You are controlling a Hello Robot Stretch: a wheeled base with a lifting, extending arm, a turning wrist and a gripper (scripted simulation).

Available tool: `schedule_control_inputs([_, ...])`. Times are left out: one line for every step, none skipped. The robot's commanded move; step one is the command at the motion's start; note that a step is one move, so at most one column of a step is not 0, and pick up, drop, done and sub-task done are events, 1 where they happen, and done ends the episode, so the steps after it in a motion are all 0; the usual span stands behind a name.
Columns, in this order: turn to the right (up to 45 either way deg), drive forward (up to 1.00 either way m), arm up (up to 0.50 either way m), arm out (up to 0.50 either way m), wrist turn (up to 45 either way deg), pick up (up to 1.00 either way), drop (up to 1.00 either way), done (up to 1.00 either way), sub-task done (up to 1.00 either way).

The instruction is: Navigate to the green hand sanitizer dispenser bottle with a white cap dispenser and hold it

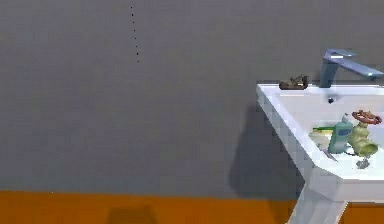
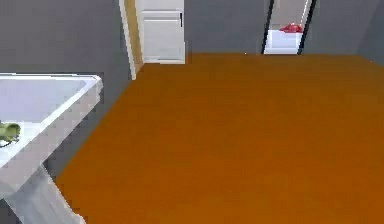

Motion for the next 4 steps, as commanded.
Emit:
schedule_control_inputs([33.0, 0.0, 0.0, 0.0, 0.0, 0.0, 0.0, 0.0, 0.0])
schedule_control_inputs([0.0, 0.3, 0.0, 0.0, 0.0, 0.0, 0.0, 0.0, 0.0])
schedule_control_inputs([-45.0, 0.0, 0.0, 0.0, 0.0, 0.0, 0.0, 0.0, 0.0])
schedule_control_inputs([-30.0, 0.0, 0.0, 0.0, 0.0, 0.0, 0.0, 0.0, 0.0])
